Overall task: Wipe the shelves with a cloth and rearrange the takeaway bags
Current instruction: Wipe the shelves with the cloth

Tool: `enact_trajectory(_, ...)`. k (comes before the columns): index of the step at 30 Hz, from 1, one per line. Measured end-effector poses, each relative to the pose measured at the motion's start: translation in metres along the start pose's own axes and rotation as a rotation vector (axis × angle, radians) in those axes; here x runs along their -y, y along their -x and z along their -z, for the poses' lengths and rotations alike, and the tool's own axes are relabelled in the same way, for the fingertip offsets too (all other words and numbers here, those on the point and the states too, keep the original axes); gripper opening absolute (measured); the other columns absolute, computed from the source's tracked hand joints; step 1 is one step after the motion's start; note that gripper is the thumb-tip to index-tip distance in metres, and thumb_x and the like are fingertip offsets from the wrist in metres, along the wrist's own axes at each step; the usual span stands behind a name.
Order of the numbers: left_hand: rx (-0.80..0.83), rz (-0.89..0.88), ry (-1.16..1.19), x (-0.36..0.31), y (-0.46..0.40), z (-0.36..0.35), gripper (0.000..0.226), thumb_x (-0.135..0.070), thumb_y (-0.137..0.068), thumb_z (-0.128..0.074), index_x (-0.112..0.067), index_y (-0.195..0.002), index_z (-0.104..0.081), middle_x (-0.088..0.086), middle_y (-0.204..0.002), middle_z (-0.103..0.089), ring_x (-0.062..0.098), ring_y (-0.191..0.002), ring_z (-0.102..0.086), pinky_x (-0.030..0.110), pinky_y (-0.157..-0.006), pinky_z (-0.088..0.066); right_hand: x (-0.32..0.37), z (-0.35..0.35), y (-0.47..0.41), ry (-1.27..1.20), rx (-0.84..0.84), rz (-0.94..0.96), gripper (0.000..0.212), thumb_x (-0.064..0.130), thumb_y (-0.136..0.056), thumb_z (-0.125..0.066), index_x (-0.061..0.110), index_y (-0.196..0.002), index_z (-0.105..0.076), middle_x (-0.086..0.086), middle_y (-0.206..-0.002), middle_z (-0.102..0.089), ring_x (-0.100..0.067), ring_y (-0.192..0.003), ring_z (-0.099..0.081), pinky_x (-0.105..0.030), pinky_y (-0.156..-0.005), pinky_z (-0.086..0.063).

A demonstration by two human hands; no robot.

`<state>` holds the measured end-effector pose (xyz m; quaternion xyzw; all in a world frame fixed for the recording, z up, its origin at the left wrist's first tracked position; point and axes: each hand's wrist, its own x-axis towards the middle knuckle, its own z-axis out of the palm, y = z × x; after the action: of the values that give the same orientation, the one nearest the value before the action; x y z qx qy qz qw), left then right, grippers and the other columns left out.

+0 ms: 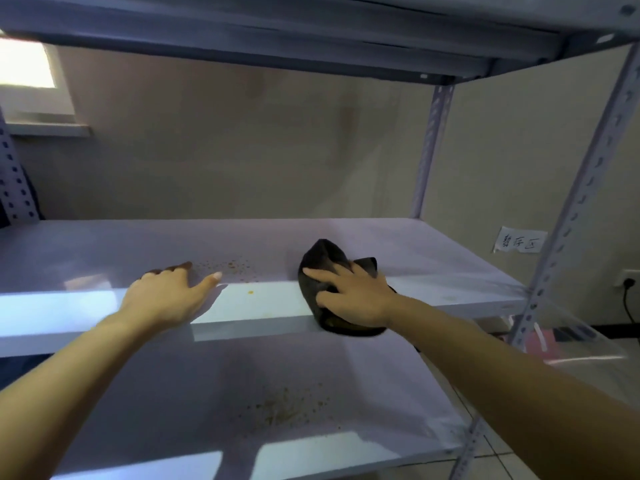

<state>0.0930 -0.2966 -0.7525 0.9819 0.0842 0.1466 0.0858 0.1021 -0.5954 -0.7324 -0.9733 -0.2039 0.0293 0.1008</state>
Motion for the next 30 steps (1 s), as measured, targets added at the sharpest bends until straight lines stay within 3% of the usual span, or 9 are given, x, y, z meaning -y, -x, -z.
enact_trajectory(4,-0.036,-0.147,0.058,0.027,-0.003,0.007,0.051,-0.066,-0.09,-0.032,-0.025,-0.106,-0.057,0.001,-0.11,-0.068,0.029,-0.095,-0.059,0.035,-0.078,-0.047,0.006,0.0,0.007,-0.019,0.064,0.1,0.045,0.058,-0.091,-0.032,0.07,-0.132,-0.018,0.02,-0.158,-0.008,-0.019,-0.147,-0.002,-0.055,-0.114,-0.008)
enact_trajectory(8,-0.079,-0.214,0.074,0.032,-0.005,0.003,0.033,-0.057,-0.092,-0.029,-0.028,-0.084,-0.043,-0.002,-0.088,-0.062,0.02,-0.071,-0.047,0.03,-0.063,-0.038,0.02,0.008,-0.036,-0.106,0.093,0.145,0.04,0.061,-0.091,-0.037,0.069,-0.13,-0.029,0.02,-0.155,-0.019,-0.016,-0.145,-0.014,-0.048,-0.115,-0.014)
enact_trajectory(12,-0.091,-0.142,0.149,0.032,-0.006,0.0,0.037,-0.055,-0.092,-0.03,-0.023,-0.082,-0.045,0.001,-0.083,-0.062,0.025,-0.077,-0.053,0.035,-0.067,-0.047,0.03,0.004,-0.105,-0.018,0.047,0.077,0.051,0.062,-0.09,-0.037,0.062,-0.138,-0.02,0.011,-0.159,-0.013,-0.024,-0.144,-0.018,-0.047,-0.114,-0.017)
enact_trajectory(16,-0.071,-0.087,0.183,0.033,-0.008,-0.001,0.039,-0.058,-0.087,-0.031,-0.024,-0.091,-0.05,0.002,-0.094,-0.065,0.027,-0.093,-0.057,0.038,-0.077,-0.05,0.041,0.004,-0.152,-0.032,0.053,0.065,0.054,0.052,-0.095,-0.03,0.049,-0.147,-0.015,0.004,-0.16,-0.009,-0.031,-0.144,-0.016,-0.046,-0.114,-0.017)
enact_trajectory(18,-0.063,-0.065,0.203,0.032,-0.006,0.0,0.035,-0.052,-0.091,-0.039,-0.024,-0.104,-0.054,0.004,-0.107,-0.065,0.028,-0.101,-0.056,0.037,-0.082,-0.049,0.046,0.003,-0.155,0.01,0.095,0.068,0.052,0.049,-0.095,-0.028,0.051,-0.146,-0.015,0.003,-0.16,-0.009,-0.031,-0.144,-0.017,-0.045,-0.114,-0.017)
enact_trajectory(22,-0.102,-0.041,0.241,0.032,-0.006,0.001,0.055,-0.048,-0.093,-0.043,-0.017,-0.138,-0.047,0.001,-0.142,-0.049,0.026,-0.125,-0.049,0.037,-0.101,-0.043,0.044,0.002,-0.102,0.018,0.112,0.186,0.049,0.05,-0.094,-0.034,0.065,-0.137,-0.016,0.017,-0.159,-0.008,-0.018,-0.145,-0.013,-0.042,-0.115,-0.017)
enact_trajectory(24,-0.118,-0.027,0.251,0.032,-0.007,0.0,0.056,-0.047,-0.093,-0.043,-0.016,-0.14,-0.046,0.001,-0.145,-0.046,0.026,-0.127,-0.047,0.037,-0.102,-0.042,0.044,0.001,-0.063,-0.001,0.116,0.247,0.042,0.061,-0.093,-0.029,0.072,-0.131,-0.014,0.026,-0.156,-0.006,-0.011,-0.146,-0.005,-0.043,-0.117,-0.012)
enact_trajectory(27,-0.103,-0.014,0.242,0.031,-0.008,0.001,0.055,-0.046,-0.093,-0.042,-0.017,-0.14,-0.045,0.003,-0.147,-0.043,0.028,-0.129,-0.045,0.039,-0.103,-0.04,0.044,-0.002,-0.039,0.023,0.108,0.324,0.045,0.082,-0.078,-0.007,0.08,-0.123,-0.01,0.025,-0.157,-0.005,-0.014,-0.147,-0.002,-0.052,-0.116,-0.012)
enact_trajectory(30,-0.093,0.01,0.192,0.036,-0.01,-0.001,0.058,-0.051,-0.092,-0.039,-0.018,-0.139,-0.046,0.004,-0.145,-0.046,0.032,-0.125,-0.047,0.042,-0.102,-0.042,0.053,-0.001,-0.047,0.049,0.139,0.325,0.039,0.076,-0.084,-0.021,0.081,-0.121,-0.014,0.023,-0.157,-0.008,-0.017,-0.147,-0.002,-0.052,-0.115,-0.012)
